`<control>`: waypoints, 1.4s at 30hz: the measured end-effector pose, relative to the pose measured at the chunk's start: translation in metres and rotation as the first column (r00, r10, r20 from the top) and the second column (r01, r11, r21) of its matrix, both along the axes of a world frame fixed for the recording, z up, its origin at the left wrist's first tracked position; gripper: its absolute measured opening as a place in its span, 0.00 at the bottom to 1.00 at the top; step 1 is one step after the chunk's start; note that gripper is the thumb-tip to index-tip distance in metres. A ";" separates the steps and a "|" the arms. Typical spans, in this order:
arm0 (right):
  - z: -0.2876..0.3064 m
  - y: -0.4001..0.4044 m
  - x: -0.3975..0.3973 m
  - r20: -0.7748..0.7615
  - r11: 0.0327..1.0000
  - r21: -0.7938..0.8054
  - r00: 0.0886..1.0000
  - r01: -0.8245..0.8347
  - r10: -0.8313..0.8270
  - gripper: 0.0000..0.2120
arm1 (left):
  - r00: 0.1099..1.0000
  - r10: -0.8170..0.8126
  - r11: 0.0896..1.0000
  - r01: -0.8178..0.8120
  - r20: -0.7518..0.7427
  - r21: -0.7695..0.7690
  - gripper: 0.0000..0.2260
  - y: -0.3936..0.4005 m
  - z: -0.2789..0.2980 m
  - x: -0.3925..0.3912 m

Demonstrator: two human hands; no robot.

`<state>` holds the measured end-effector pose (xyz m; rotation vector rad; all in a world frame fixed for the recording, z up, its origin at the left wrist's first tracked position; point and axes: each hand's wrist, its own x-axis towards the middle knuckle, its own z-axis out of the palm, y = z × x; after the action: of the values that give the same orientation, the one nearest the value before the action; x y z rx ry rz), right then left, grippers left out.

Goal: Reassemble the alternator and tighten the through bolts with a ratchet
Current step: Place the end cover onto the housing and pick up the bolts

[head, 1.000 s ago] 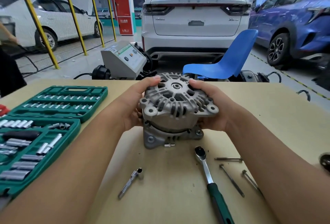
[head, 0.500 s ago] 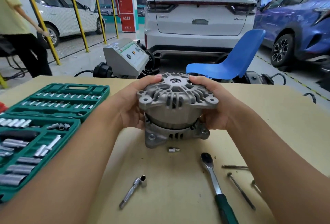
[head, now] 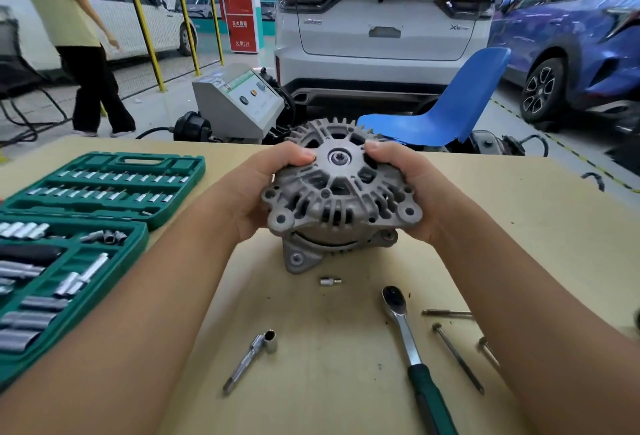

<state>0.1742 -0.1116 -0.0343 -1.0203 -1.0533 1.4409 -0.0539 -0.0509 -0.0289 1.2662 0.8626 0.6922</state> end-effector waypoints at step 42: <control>-0.003 0.001 0.032 0.492 0.919 0.349 0.871 -0.186 -0.010 0.54 | 0.987 -0.122 0.746 0.162 -0.106 0.646 0.47 0.016 -0.022 0.019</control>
<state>0.2057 -0.1109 -0.0372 -1.0722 -1.6982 0.9952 -0.0345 -0.0347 -0.0513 1.9719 0.5633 0.8764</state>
